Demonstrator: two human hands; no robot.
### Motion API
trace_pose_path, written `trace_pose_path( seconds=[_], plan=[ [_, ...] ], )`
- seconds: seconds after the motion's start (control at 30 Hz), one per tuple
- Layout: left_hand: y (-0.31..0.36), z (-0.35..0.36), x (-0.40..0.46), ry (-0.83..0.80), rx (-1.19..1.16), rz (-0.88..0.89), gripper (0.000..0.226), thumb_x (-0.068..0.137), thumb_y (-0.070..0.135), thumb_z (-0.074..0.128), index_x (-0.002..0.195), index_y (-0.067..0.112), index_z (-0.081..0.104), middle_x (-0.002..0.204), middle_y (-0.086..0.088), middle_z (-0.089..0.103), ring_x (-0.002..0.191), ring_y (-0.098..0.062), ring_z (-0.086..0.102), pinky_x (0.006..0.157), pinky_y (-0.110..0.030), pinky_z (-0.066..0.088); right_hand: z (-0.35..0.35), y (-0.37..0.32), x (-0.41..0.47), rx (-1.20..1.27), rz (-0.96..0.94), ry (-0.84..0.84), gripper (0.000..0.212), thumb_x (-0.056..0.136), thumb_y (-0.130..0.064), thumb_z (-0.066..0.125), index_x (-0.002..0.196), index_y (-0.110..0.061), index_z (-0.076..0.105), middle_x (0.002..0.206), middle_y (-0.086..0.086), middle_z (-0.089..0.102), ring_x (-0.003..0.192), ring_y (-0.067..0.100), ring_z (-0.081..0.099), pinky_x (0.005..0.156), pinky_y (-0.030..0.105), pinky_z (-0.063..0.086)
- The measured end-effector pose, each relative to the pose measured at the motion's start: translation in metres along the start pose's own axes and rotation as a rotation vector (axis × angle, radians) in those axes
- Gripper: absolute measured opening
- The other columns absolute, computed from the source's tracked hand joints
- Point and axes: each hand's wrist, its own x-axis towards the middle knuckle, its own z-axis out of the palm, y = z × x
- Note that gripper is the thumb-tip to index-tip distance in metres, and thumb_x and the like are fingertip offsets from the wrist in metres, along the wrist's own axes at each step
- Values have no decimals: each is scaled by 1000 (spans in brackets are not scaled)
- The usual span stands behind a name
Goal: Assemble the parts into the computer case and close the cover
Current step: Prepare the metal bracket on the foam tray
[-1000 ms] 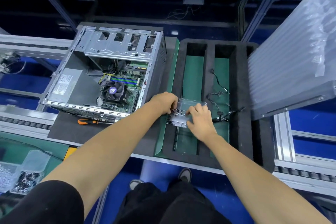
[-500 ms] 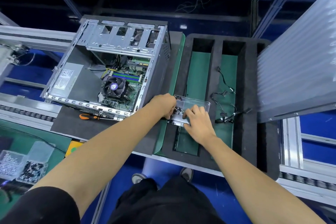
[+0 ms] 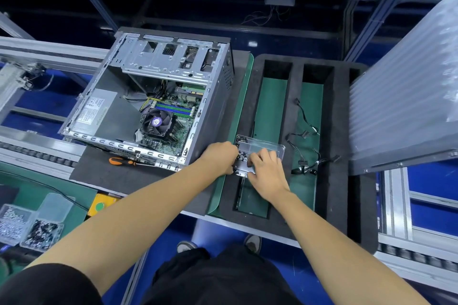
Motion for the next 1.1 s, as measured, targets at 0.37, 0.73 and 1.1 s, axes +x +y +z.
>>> trace_pose_path(
  seconds=[0.37,0.73,1.1],
  plan=[
    [-5,10,-3,36,-224,-73,23,103,11,51,120,-3,59,123,-22,58,115,-38,57,94,-46,50,2,0,0,23,11,12,20,86,-23,64,100,-26,51,101,-6,40,94,20,34,84,36,37],
    [-3,25,-22,206,-713,-127,4,96,3,47,96,6,49,97,-9,59,82,-28,53,81,-45,49,2,1,-3,81,26,32,22,87,-18,66,105,-25,56,101,-10,36,93,14,27,86,34,35],
    [-4,46,-13,352,-753,-46,5,97,17,63,101,19,63,107,-5,59,92,-22,57,79,-25,48,6,2,-5,83,22,61,20,88,-19,64,106,-23,57,104,-8,39,94,12,24,85,34,31]
  ],
)
